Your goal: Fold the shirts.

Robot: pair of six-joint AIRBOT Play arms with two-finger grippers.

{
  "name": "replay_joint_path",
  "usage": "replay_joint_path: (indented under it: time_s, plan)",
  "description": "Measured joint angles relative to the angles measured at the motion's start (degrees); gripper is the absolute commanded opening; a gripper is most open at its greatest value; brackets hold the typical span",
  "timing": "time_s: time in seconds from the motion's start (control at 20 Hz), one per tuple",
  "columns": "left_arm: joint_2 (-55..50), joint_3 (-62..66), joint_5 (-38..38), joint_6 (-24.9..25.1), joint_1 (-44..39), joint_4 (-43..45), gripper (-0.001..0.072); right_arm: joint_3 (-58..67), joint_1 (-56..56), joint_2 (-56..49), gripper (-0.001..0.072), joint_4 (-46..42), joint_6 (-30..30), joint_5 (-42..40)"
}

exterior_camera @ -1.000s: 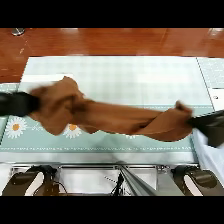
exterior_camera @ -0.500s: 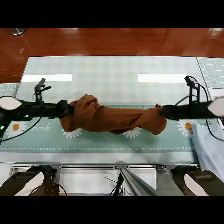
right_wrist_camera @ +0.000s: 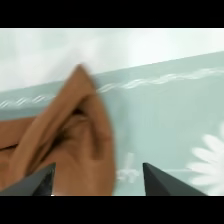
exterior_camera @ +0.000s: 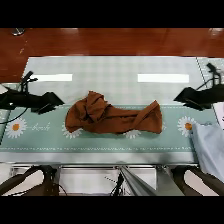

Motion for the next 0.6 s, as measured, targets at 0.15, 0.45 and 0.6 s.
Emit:
replay_joint_path:
  time_s: [0.15, 0.45, 0.6]
  plan:
    - [0.66, -7.54, -2.27, 1.40, 5.49, -1.38, 0.0701, -8.48, -6.01, 6.67, 0.0618, 1.14, -0.96, -2.16]
    - [0.98, -20.81, 1.20, 8.22, 5.35, -11.32, 0.0698, -26.99, -9.27, 15.17, 0.0618, 13.73, -7.26, -5.97]
    - [1.03, -22.93, 7.02, 10.58, 0.24, -16.52, 0.0152, -31.26, -9.64, 16.24, 0.0618, 16.79, -9.18, -6.69]
